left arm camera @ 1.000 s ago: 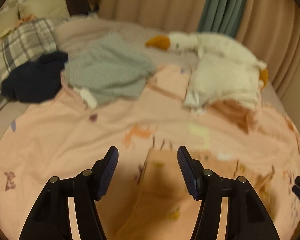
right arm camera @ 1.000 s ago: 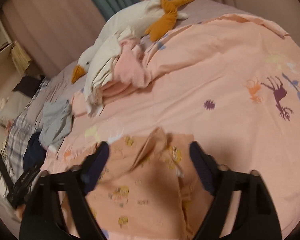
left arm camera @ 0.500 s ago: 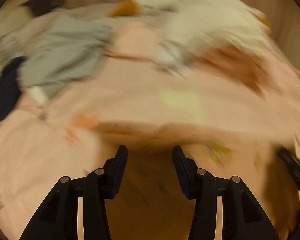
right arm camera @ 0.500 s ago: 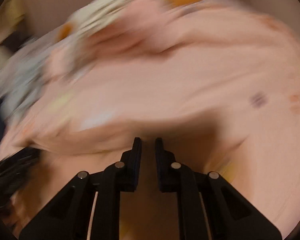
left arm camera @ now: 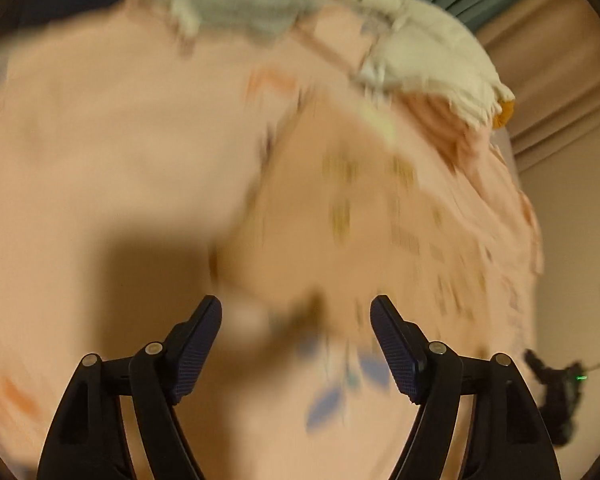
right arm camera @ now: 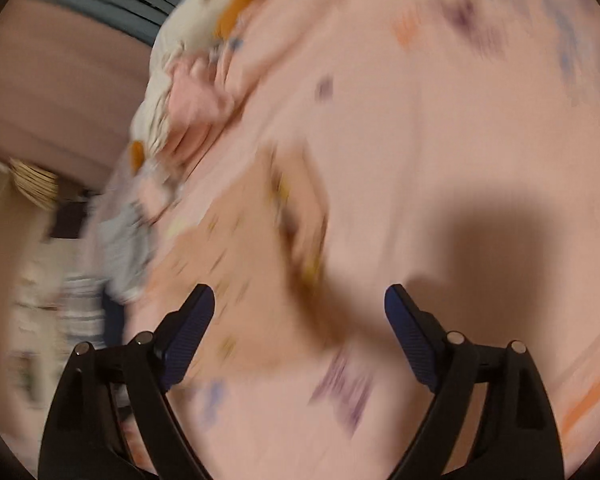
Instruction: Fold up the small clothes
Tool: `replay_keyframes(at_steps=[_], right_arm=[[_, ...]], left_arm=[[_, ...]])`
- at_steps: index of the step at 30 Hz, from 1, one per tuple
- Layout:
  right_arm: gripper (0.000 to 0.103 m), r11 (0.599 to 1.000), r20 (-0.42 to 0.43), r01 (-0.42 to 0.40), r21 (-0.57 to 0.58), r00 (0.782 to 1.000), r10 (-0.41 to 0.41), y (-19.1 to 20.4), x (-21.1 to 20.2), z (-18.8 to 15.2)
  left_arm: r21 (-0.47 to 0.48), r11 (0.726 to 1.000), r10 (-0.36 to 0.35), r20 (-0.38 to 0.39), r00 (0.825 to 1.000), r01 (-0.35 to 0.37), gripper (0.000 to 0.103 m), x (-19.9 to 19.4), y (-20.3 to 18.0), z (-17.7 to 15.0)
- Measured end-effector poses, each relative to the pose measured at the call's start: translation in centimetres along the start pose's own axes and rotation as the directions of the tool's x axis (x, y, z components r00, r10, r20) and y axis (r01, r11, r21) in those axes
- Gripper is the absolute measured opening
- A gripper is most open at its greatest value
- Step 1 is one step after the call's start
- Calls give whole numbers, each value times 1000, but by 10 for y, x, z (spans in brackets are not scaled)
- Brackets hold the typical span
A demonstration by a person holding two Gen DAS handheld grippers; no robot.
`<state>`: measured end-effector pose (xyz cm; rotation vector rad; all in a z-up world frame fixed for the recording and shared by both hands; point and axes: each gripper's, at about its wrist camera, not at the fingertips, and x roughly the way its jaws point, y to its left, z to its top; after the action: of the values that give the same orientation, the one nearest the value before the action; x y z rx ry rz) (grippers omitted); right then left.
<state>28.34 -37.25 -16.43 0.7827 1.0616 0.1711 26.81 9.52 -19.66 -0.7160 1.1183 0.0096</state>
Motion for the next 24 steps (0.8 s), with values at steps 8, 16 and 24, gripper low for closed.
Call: replay_keyframes(at_steps=[8,16,24], right_arm=[[85,995,-217,-72,72,972,86,25,70,-80],[78,961,-109,-150,232,978,179,40,105,-53],[22,970,-71,-132,204,986,149,44,126,-29]], left_arm=[[-9,995,-99,124,987,101,76,14,-19,-39],[-225,921,-302,108,947,319,76,67,-28,0],[-213,918,-309,142,941,334,32,75,-27,26]])
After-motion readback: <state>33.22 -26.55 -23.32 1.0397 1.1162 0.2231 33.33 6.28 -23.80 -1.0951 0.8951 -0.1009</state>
